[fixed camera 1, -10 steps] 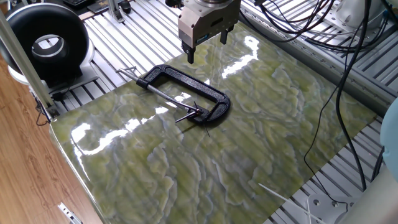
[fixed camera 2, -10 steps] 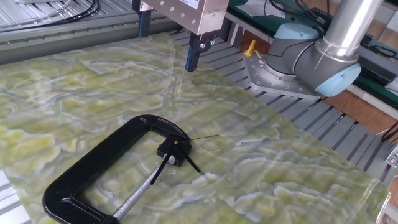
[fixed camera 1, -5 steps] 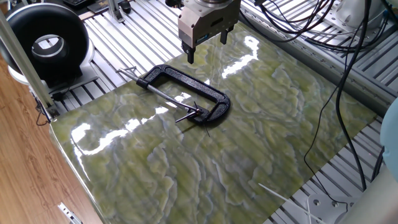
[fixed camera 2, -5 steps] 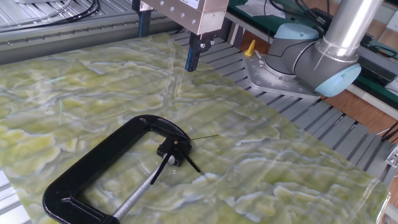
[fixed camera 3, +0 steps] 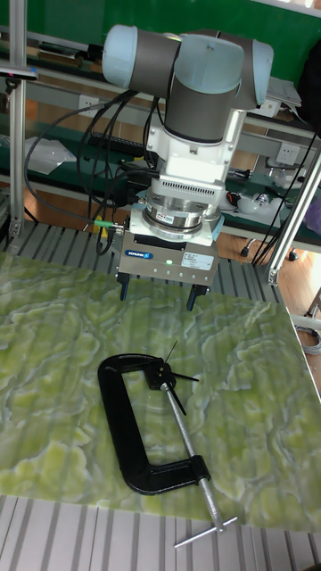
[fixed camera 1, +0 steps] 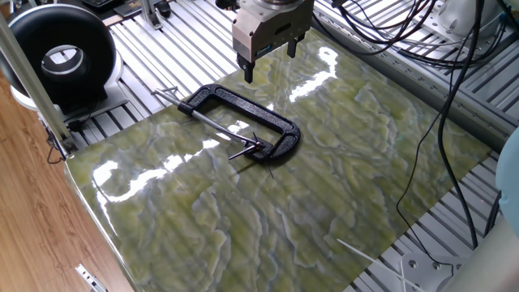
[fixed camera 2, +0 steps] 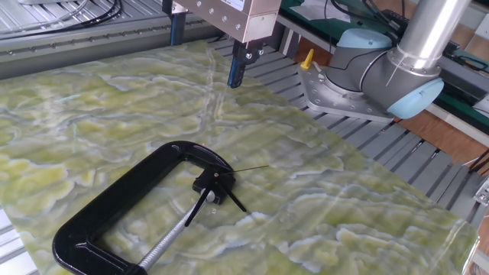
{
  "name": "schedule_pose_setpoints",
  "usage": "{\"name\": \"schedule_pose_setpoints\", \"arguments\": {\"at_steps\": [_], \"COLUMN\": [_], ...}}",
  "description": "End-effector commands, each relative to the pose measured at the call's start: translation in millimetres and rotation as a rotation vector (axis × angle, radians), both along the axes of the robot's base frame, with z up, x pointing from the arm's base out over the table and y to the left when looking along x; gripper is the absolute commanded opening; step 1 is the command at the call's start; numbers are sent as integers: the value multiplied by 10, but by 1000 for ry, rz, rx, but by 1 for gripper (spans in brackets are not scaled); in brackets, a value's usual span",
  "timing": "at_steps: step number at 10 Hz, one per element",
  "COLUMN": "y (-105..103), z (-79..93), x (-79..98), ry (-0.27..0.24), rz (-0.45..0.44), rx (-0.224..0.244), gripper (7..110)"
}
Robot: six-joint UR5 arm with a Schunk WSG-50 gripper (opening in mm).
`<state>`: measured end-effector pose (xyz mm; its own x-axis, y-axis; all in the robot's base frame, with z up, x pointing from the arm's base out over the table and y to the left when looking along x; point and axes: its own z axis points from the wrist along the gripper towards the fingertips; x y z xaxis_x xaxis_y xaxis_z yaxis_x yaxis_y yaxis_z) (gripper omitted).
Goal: Turn the hands of a clock
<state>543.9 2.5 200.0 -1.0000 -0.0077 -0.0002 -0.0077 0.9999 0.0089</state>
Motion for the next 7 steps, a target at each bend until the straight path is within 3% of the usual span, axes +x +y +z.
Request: {"name": "schedule_pose_setpoints", "arguments": {"at_steps": [1,2,4,7], "y": [244,248,258,247], "z": [55,50,30,-7], "x": [468,495,464,299], "ry": [-186,-195,-181,-114], "rz": [-58,-60,-61,-55], "rx": [95,93,93,85], "gripper": [107,7,7,7]}}
